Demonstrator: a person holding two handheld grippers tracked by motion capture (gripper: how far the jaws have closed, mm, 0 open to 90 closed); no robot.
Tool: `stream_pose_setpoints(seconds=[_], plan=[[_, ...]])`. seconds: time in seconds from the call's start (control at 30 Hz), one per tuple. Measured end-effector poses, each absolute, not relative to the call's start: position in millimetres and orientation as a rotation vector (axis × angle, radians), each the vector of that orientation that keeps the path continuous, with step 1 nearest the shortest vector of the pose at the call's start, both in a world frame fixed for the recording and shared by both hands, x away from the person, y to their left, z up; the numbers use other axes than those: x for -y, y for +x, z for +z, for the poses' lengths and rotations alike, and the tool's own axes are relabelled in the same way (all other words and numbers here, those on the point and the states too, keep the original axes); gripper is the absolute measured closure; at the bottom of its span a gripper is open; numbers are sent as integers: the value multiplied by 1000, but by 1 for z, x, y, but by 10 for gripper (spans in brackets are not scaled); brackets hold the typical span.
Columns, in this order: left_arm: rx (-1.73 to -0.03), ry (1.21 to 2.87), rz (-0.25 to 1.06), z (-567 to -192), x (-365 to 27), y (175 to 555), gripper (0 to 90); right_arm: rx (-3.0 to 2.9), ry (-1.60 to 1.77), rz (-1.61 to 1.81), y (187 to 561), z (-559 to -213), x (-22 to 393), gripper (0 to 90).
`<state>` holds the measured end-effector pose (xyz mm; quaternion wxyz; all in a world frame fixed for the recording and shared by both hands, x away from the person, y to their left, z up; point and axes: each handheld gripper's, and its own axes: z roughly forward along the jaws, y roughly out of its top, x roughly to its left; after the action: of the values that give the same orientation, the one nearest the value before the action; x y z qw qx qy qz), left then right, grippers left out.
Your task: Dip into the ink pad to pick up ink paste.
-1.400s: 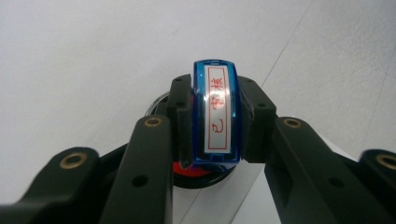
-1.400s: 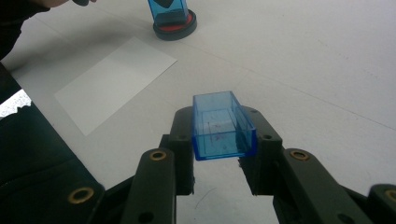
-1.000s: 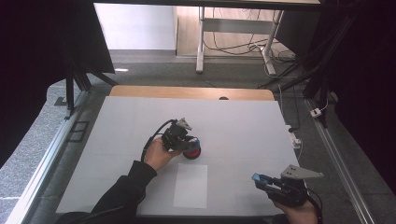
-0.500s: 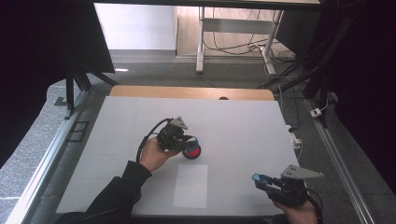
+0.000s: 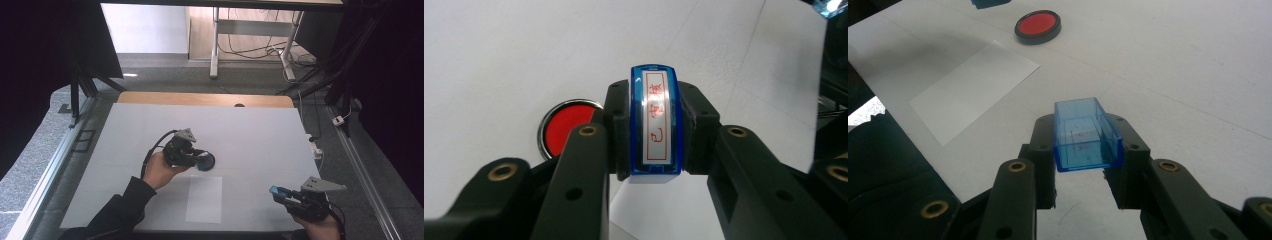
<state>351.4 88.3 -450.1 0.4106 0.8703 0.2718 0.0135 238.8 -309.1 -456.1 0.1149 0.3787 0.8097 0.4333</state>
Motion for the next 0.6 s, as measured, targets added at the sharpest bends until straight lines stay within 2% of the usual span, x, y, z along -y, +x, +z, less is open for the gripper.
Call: stream_pose_setpoints(seconds=[0.6], plan=[[-661, 2161, -9, -442, -103, 324, 698, -2378, 1097, 1278, 238, -456, 309, 680]])
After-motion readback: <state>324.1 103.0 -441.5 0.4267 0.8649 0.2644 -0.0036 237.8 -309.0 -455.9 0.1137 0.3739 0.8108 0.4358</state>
